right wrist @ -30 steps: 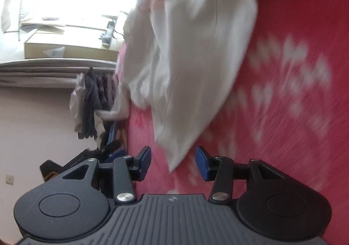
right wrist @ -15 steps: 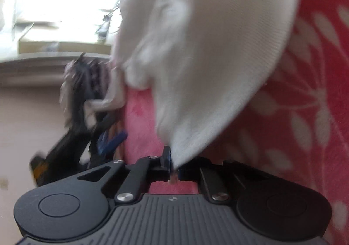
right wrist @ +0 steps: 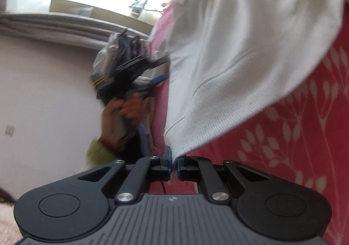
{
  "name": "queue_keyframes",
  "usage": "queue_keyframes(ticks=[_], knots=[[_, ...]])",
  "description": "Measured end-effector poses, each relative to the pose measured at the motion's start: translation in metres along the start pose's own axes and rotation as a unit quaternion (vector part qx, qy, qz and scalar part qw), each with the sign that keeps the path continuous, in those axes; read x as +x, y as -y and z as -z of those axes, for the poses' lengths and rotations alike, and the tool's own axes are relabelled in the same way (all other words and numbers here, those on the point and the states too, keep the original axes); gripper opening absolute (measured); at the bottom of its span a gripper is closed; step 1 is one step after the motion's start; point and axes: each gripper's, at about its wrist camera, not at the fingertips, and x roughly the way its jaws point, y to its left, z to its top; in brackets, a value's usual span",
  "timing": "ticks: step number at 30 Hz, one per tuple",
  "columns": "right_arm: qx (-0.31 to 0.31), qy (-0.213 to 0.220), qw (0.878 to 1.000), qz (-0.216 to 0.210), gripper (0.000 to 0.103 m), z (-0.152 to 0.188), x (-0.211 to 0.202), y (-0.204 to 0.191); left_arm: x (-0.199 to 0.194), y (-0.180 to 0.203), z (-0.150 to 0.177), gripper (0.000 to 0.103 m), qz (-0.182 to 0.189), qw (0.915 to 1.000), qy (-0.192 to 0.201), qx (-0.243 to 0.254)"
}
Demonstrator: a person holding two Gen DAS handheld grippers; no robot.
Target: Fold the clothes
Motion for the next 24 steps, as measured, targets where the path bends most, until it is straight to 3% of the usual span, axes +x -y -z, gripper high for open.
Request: queue_keyframes(ticks=[2,4,7,10,13,15,18,21,24], knots=[[-0.022,-0.004,1.0,0.014,0.006,-0.002,-0.005,-0.005,0.012,0.005,-0.005,0.042,-0.009,0.9998,-0.015,0.005],[-0.027,-0.012,0.999,0.028,0.006,-0.004,-0.005,-0.002,0.021,0.01,-0.006,0.024,-0.02,0.9995,-0.024,0.006],[-0.023,-0.022,0.999,0.041,0.006,-0.004,-0.004,0.004,0.025,0.016,-0.008,0.006,-0.019,0.9994,-0.029,0.007],[-0.035,-0.024,0.998,0.042,0.006,-0.006,-0.012,0.001,0.005,0.02,-0.02,0.004,0.044,0.9986,-0.014,-0.027],[-0.075,-0.014,0.996,0.036,0.006,-0.012,-0.033,-0.016,-0.029,0.013,-0.03,0.004,0.137,0.9885,0.021,-0.061],[-0.097,-0.013,0.995,0.027,0.006,-0.012,-0.049,-0.02,-0.044,0.001,-0.031,0.004,0.157,0.9847,0.037,-0.065],[-0.085,-0.042,0.995,0.024,0.006,-0.005,-0.041,-0.009,-0.029,-0.03,-0.019,0.004,0.093,0.9937,0.006,-0.063],[-0.034,-0.079,0.995,0.047,0.008,0.007,-0.016,0.019,-0.001,-0.065,-0.005,0.004,0.037,0.9948,-0.047,-0.082],[0.031,-0.112,0.99,0.079,0.009,0.02,0.012,0.051,-0.007,-0.06,-0.003,0.005,0.03,0.9975,-0.036,-0.053]])
